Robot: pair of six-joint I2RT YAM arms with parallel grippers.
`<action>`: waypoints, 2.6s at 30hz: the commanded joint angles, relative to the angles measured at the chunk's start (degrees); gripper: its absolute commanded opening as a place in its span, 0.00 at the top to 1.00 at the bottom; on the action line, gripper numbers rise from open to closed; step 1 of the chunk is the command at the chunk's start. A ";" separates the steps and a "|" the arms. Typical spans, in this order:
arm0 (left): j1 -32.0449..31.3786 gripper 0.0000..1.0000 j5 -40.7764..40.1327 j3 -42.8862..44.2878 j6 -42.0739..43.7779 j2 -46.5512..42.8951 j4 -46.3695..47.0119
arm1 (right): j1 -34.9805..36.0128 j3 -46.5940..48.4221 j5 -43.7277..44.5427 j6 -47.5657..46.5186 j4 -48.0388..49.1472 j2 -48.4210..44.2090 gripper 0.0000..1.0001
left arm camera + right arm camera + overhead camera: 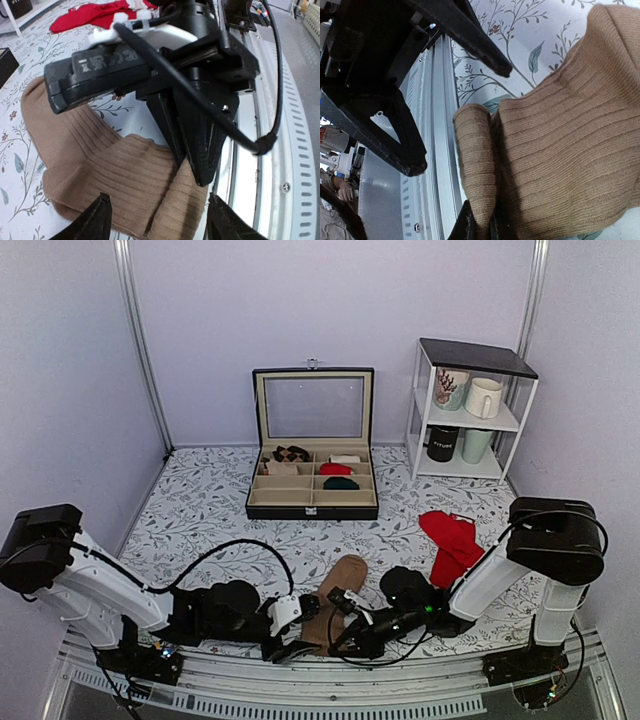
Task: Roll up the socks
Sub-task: Roll a pair of socks at the center of the board.
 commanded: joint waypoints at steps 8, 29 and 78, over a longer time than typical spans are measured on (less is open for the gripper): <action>-1.86 0.49 4.95 -1.25 -0.65 6.16 6.90 | -0.99 -2.69 -1.42 2.55 -16.98 5.05 0.94; 1.75 1.00 12.24 1.69 -10.67 11.69 -0.28 | -1.73 -3.85 5.32 -0.22 -18.89 -3.46 0.76; 10.39 0.83 23.89 0.43 -21.67 17.20 -5.67 | 18.56 -1.14 42.98 -29.32 -18.34 -8.41 0.96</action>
